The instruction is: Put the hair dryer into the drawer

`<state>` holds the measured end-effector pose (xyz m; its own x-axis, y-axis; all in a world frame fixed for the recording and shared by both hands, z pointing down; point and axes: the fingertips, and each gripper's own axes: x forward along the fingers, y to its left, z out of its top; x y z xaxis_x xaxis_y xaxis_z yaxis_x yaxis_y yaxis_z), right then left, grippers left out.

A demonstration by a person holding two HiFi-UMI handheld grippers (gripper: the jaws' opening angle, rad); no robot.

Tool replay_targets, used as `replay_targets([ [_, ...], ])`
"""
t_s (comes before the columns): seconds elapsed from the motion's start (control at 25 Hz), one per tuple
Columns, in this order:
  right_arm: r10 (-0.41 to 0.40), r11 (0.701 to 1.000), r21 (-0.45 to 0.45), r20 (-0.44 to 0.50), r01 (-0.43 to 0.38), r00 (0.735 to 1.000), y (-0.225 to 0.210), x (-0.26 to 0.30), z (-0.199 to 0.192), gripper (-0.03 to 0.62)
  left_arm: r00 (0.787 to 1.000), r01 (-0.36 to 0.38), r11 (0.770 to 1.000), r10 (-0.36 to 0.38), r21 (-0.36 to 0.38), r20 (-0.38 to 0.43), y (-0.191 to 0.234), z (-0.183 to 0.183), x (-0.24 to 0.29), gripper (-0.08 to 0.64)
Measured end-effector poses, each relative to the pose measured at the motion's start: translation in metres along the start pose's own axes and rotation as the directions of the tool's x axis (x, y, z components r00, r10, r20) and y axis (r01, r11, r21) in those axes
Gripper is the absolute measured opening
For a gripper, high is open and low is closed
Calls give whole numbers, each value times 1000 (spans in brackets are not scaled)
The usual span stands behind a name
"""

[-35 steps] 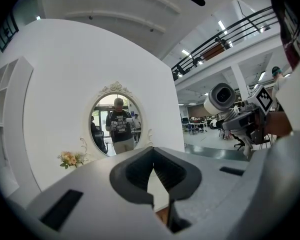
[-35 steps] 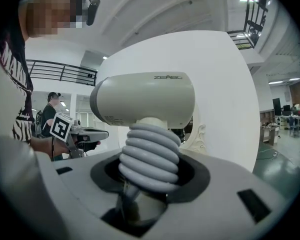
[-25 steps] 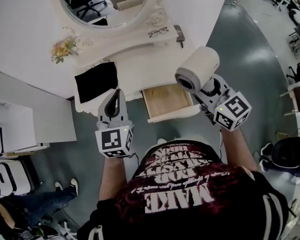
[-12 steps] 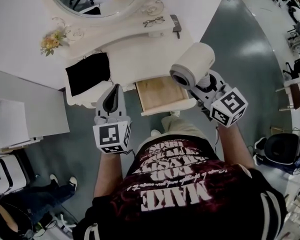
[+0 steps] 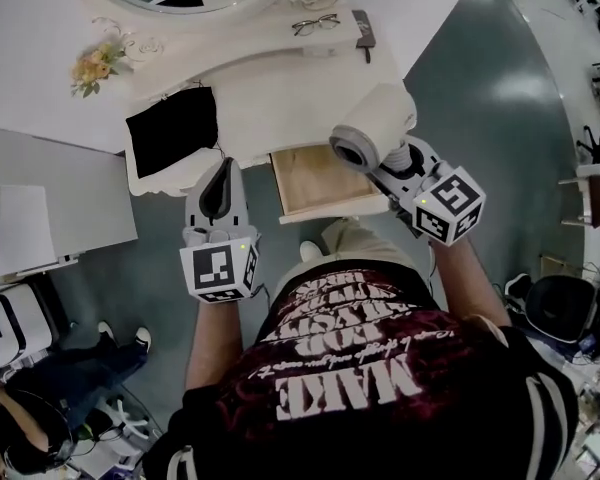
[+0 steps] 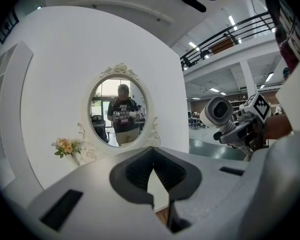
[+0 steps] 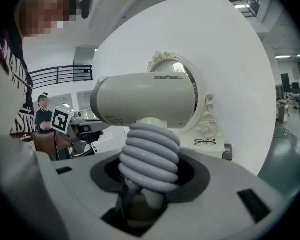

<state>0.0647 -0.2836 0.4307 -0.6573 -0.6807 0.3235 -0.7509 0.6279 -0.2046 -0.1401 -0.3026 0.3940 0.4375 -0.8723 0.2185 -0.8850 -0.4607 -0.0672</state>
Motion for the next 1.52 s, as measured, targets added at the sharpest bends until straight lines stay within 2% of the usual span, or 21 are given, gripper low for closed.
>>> replay_targets([
  [0.24, 53, 998, -14, -77, -55, 996, -15, 34, -22, 201, 998, -36, 999, 37, 40, -40, 3, -11, 18, 5],
  [0.4, 84, 996, -17, -141, -87, 987, -23, 54, -44, 201, 996, -49, 999, 50, 16, -68, 7, -19, 29, 5],
  [0.72, 166, 984, -14, -292, -177, 942, -28, 95, -123, 201, 990, -67, 998, 66, -7, -121, 10, -42, 43, 5],
  [1.0, 214, 973, 18, -447, -231, 869, -31, 122, -209, 201, 982, -101, 995, 97, -21, -162, 15, -64, 43, 5],
  [1.24, 240, 949, -28, -584, -314, 775, -25, 132, -262, 201, 975, -126, 991, 115, -48, -190, 16, -79, 44, 5],
  [1.52, 238, 902, -101, -694, -419, 679, -21, 144, -308, 201, 969, -138, 988, 120, -67, -215, 15, -95, 44, 5],
])
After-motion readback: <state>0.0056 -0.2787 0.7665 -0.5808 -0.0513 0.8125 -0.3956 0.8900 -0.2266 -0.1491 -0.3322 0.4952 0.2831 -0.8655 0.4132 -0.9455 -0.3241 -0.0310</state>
